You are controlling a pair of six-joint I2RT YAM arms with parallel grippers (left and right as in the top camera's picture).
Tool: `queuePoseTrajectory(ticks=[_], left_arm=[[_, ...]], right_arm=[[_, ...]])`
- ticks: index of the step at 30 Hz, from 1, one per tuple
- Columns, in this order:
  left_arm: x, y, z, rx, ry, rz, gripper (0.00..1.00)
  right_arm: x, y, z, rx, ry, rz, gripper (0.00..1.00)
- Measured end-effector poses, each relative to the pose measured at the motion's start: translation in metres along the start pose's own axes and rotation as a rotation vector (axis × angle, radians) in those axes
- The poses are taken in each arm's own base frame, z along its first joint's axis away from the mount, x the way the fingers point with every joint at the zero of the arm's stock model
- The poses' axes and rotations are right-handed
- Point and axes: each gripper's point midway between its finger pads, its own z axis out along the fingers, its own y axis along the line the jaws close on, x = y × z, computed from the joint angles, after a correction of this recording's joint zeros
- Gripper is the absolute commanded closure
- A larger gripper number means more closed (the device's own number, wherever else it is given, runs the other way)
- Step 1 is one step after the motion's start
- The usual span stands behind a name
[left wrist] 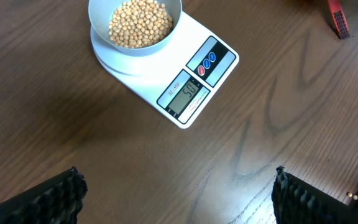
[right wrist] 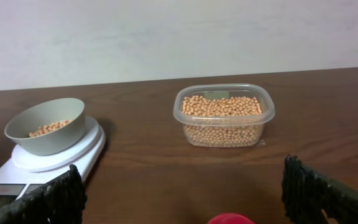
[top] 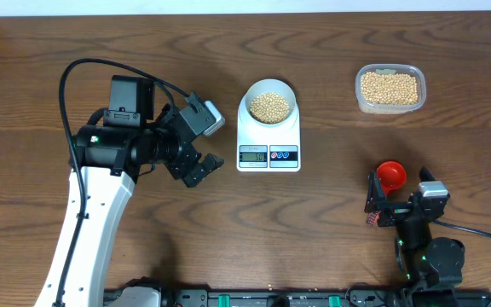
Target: Scoop item into bowl and weigh 50g on scale
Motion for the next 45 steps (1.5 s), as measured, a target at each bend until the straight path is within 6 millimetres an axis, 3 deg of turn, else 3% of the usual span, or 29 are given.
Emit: queuePoseTrajectory(ticks=[45], left_arm=[[0.0000, 0.0000, 0.0000, 0.000, 0.000, 0.000, 0.02]], right_arm=[[0.0002, -0.0009, 0.0000, 0.007, 0.001, -0.051, 0.01]])
